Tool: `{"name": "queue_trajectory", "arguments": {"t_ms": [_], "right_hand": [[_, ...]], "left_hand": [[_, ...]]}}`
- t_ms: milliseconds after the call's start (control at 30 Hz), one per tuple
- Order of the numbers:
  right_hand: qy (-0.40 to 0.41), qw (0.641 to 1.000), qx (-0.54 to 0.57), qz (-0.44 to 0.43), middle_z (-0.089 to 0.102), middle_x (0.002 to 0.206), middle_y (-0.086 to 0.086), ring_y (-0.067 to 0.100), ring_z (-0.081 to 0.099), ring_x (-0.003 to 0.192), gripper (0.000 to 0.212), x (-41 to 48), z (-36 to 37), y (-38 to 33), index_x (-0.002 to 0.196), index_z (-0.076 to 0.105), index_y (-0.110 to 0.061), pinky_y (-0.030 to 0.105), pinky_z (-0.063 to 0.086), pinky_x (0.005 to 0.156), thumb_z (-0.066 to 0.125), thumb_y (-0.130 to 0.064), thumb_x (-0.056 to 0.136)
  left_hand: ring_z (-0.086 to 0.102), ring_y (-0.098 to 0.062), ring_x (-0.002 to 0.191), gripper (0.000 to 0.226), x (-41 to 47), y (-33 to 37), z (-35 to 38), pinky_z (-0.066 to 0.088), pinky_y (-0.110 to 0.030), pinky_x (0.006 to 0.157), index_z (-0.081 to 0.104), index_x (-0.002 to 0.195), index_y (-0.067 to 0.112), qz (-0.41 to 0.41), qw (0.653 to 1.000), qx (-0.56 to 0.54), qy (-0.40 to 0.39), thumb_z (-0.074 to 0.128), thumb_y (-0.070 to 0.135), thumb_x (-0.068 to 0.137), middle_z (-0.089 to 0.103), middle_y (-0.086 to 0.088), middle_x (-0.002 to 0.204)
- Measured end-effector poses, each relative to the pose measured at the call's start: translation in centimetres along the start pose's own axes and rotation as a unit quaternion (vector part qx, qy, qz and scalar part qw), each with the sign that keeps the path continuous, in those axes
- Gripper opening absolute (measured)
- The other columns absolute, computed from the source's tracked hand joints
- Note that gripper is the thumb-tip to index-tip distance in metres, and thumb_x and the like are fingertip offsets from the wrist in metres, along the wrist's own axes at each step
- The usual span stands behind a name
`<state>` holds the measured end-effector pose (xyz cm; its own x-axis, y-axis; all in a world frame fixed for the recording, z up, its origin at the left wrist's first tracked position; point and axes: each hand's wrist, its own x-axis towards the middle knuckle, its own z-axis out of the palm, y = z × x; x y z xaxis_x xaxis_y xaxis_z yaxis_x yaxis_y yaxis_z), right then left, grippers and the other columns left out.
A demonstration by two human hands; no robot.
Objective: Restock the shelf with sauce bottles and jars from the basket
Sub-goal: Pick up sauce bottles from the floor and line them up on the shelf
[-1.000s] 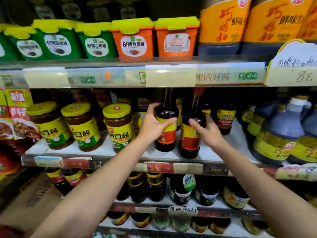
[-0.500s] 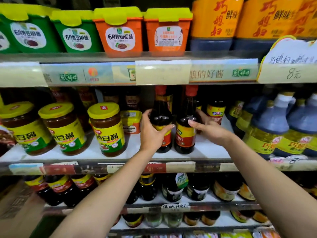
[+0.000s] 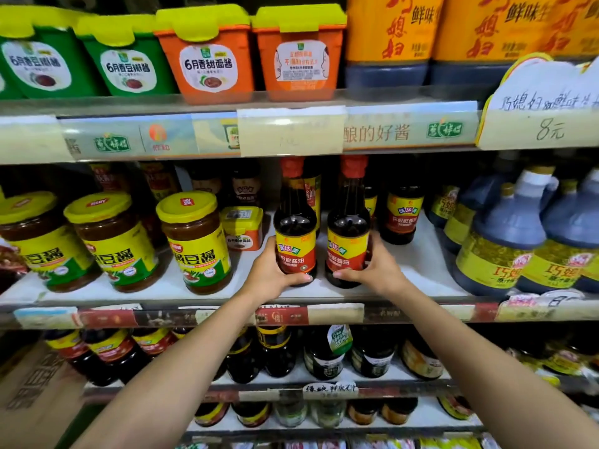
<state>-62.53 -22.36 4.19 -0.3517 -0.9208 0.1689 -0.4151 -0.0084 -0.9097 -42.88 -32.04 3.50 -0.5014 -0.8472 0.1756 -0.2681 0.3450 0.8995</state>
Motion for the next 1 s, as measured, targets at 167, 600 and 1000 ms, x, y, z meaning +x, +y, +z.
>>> {"name": "queue_trajectory", "arguments": {"t_ms": [167, 600, 1000], "right_hand": [[-0.088, 0.995, 0.042, -0.015, 0.052, 0.120, -0.005, 0.017, 0.052, 0.117, 0.094, 0.0, -0.9, 0.5, 0.128, 0.024, -0.030, 0.026, 0.045, 0.095, 0.084, -0.009, 0.060], [-0.041, 0.998, -0.046, -0.016, 0.054, 0.125, -0.001, 0.016, 0.052, 0.115, 0.099, -0.2, -0.8, 0.8, 0.133, 0.028, -0.024, 0.033, 0.042, 0.099, 0.088, -0.024, 0.054], [-0.038, 0.997, -0.065, 0.002, 0.054, 0.121, -0.002, 0.012, 0.051, 0.108, 0.088, -0.3, -0.3, 0.8, 0.133, 0.032, -0.019, 0.027, 0.040, 0.094, 0.084, -0.022, 0.062]], "left_hand": [[0.053, -0.008, 0.100, 0.079, -0.2, -0.2, 0.2, 0.040, -0.023, 0.085, 0.035, 0.112, 0.033, -0.003, 1.000, 0.008, 0.028, 0.087, 0.028, 0.053, 0.055, 0.011, 0.108], [0.051, -0.006, 0.100, 0.079, 0.0, -0.5, -0.5, 0.039, -0.020, 0.082, 0.034, 0.111, 0.036, -0.026, 0.999, 0.003, -0.023, 0.087, 0.022, 0.053, 0.052, 0.017, 0.105], [0.050, -0.010, 0.104, 0.083, -0.3, -0.2, -0.5, 0.039, -0.025, 0.087, 0.037, 0.123, 0.023, -0.018, 1.000, 0.019, -0.015, 0.086, 0.021, 0.057, 0.052, 0.008, 0.113]]}}
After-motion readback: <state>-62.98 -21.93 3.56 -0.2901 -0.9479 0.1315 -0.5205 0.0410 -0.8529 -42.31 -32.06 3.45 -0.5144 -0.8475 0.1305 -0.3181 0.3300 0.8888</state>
